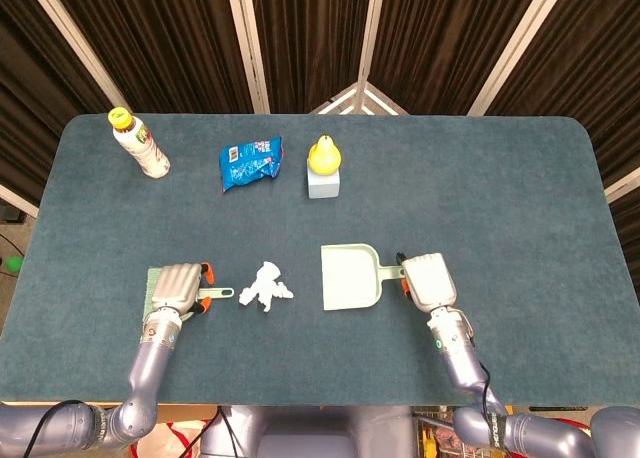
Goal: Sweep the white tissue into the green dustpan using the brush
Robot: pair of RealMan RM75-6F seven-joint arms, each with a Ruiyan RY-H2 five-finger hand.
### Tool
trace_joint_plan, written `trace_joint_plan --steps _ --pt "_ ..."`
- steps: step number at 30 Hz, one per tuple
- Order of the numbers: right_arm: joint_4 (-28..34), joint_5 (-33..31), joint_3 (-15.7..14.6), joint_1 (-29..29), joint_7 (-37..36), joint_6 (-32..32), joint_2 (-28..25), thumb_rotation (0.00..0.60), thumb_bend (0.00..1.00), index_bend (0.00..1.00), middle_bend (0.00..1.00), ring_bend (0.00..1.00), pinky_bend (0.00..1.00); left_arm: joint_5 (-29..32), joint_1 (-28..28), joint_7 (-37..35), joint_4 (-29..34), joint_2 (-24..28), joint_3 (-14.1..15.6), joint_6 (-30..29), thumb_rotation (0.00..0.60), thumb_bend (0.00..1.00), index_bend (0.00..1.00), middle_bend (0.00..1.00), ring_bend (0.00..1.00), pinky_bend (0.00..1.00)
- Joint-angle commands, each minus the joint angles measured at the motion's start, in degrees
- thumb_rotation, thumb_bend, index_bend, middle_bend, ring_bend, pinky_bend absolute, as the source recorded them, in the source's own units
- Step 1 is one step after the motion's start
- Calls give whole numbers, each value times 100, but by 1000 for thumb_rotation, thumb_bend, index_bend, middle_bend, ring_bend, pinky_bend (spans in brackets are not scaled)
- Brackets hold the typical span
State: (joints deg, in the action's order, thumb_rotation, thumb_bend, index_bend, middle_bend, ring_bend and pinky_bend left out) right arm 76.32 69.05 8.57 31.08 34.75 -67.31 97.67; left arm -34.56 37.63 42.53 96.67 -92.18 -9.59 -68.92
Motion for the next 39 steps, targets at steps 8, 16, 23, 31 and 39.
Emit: trace_joint_plan --steps 8,16,23,31,39 --pt "31 -40 5 -12 25 26 -62 600 468 608 841 841 813 171 18 -70 -318 -153 62 105 600 456 457 1000 1000 1000" --pt "6 -54 -5 -22 24 33 -58 600 468 608 841 841 813 126 40 -100 -375 -242 86 103 600 456 454 1000 1000 1000" --pt "42 -39 -5 -25 19 20 -81 600 468 608 841 842 813 60 38 -162 -353 -229 58 68 600 454 430 1000 1000 1000" --pt "54 -55 -2 -43 22 1 -91 600 468 608 841 842 813 45 43 -110 -331 -244 104 24 600 450 420 1000 1000 1000" --pt "27 -63 -8 -48 10 12 -81 600 468 608 841 842 813 169 57 -79 -471 -301 91 61 600 453 460 1000 1000 1000"
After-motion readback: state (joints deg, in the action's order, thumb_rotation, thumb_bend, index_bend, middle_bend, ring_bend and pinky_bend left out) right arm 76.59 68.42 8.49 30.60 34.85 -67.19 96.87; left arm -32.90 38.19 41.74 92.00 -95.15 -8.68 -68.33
